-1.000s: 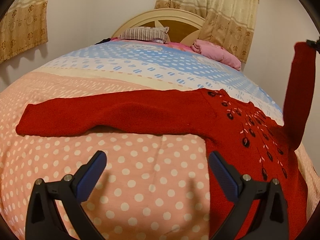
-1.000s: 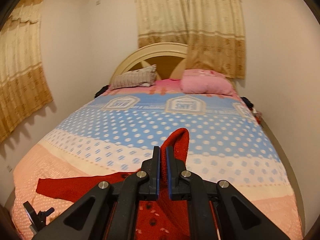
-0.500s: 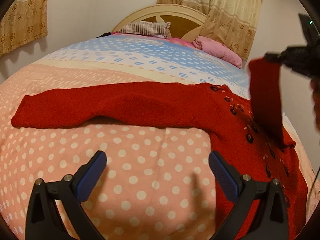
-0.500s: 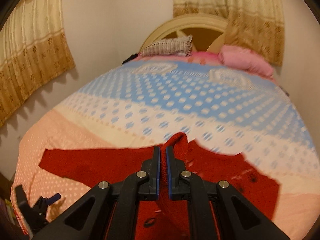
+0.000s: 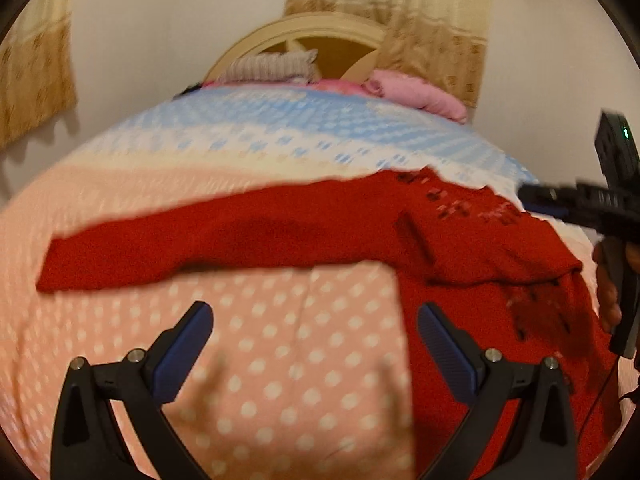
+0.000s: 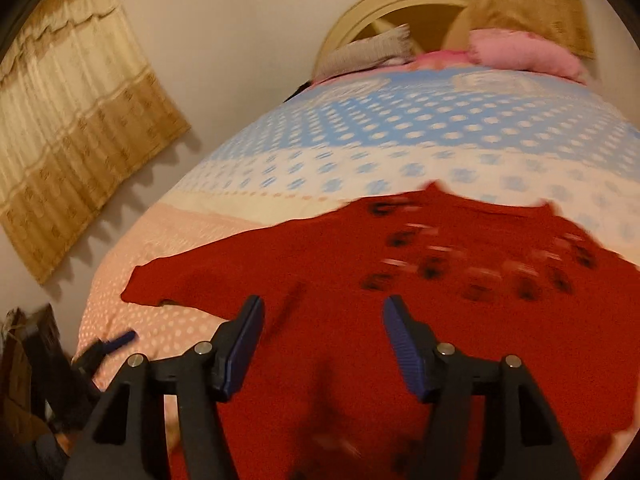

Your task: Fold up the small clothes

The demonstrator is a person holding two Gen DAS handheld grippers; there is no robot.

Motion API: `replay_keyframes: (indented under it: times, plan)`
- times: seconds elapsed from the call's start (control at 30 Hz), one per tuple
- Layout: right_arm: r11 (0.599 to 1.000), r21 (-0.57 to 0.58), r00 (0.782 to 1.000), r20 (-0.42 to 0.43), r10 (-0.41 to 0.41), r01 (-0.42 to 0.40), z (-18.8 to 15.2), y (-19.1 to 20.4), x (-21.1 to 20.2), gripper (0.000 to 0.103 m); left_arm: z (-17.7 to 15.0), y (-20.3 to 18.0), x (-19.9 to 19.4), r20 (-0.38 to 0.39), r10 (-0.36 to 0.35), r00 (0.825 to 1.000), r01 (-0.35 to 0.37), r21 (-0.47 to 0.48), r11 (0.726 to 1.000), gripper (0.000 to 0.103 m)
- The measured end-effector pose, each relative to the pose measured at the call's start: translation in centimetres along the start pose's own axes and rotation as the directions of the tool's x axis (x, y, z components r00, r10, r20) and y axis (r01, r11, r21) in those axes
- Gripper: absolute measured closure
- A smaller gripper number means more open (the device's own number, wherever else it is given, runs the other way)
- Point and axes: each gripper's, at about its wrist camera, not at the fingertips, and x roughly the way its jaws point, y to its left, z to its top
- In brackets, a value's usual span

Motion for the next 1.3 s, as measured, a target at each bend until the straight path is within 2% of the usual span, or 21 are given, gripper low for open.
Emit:
replay_keyframes:
  times: [0.07, 0.17, 0.27, 0.33, 0.4, 0.47, 0.7, 0.87, 0.9, 1.0, 1.03, 1.07, 1.1, 1.13, 1.17, 1.2, 1.3]
  plan:
    - [0.997, 0.032, 0.997, 0.022, -0.072, 0.071, -0.9, -2.1, -2.7, 0.04, 1.6, -1.4, -0.1, 0.008, -0.053, 0.999, 0.052, 0.033, 0.998, 0.0]
    - [0.975, 0.111, 0.979, 0.052, -0.199, 0.192, -2.9, -5.3, -6.4, 0.04, 3.5, -3.2, 1.4, -0.009, -0.148, 0.989, 0.148, 0.039, 0.988, 0.0]
    - [0.95, 0.208, 0.968, 0.037, -0.248, 0.235, -5.7, -8.0, -9.2, 0.04, 4.5, -5.3, 4.2, -0.063, -0.178, 0.982, 0.181, 0.044, 0.982, 0.006]
    - [0.933, 0.241, 0.96, 0.02, -0.28, 0.267, -7.9, -9.4, -10.4, 0.04, 4.6, -6.4, 5.9, -0.094, -0.171, 0.981, 0.177, 0.058, 0.983, 0.021]
    - [0.914, 0.239, 0.942, -0.011, -0.335, 0.328, -9.8, -10.4, -11.1, 0.04, 4.3, -7.5, 7.2, -0.117, -0.166, 0.979, 0.176, 0.076, 0.981, 0.021]
    - [0.898, 0.24, 0.928, -0.039, -0.37, 0.368, -11.3, -11.5, -11.7, 0.04, 4.1, -8.2, 8.2, -0.134, -0.164, 0.977, 0.176, 0.08, 0.981, 0.027]
    - [0.909, 0.276, 0.95, -0.109, -0.294, 0.313, -15.1, -12.1, -12.9, 0.04, 3.2, -8.9, 9.8, -0.182, -0.121, 0.976, 0.14, 0.097, 0.985, 0.027]
    - [0.91, 0.264, 0.946, -0.139, -0.293, 0.32, -18.9, -9.2, -15.8, 0.04, 3.2, -8.4, 10.2, -0.2, -0.144, 0.969, 0.159, 0.058, 0.986, 0.027]
    - [0.913, 0.248, 0.944, -0.149, -0.296, 0.325, -19.7, -8.3, -16.3, 0.04, 3.3, -8.3, 10.2, -0.201, -0.154, 0.967, 0.166, 0.043, 0.985, 0.027]
    - [0.906, 0.175, 0.916, -0.189, -0.353, 0.385, -22.2, -6.0, -17.3, 0.04, 3.4, -8.1, 10.2, -0.2, -0.157, 0.967, 0.166, 0.032, 0.986, 0.027]
    - [0.905, 0.164, 0.912, -0.197, -0.361, 0.394, -23.0, -5.4, -17.6, 0.042, 3.4, -8.0, 10.1, -0.201, -0.155, 0.967, 0.164, 0.029, 0.986, 0.027]
    - [0.904, 0.148, 0.906, -0.206, -0.369, 0.401, -23.8, -4.7, -17.9, 0.054, 3.4, -8.0, 10.3, -0.202, -0.153, 0.967, 0.162, 0.026, 0.986, 0.027]
    - [0.896, 0.112, 0.89, -0.217, -0.4, 0.43, -24.5, -4.0, -18.0, 0.065, 3.5, -8.0, 10.3, -0.203, -0.153, 0.967, 0.161, 0.024, 0.987, 0.027]
    - [0.893, 0.086, 0.882, -0.222, -0.415, 0.442, -24.9, -3.5, -18.3, 0.086, 3.5, -8.0, 10.3, -0.201, -0.154, 0.967, 0.161, 0.021, 0.987, 0.027]
    - [0.906, 0.095, 0.893, -0.235, -0.383, 0.413, -25.2, -3.3, -18.7, 0.097, 3.5, -8.0, 10.2, -0.198, -0.155, 0.968, 0.162, 0.019, 0.987, 0.027]
    - [0.915, 0.109, 0.9, -0.258, -0.352, 0.389, -25.6, -3.1, -18.9, 0.097, 3.5, -8.0, 10.1, -0.197, -0.156, 0.968, 0.163, 0.018, 0.986, 0.027]
    - [0.916, 0.079, 0.89, -0.281, -0.358, 0.394, -26.7, -2.4, -19.5, 0.097, 3.5, -8.1, 9.8, -0.197, -0.163, 0.967, 0.17, 0.022, 0.985, 0.027]
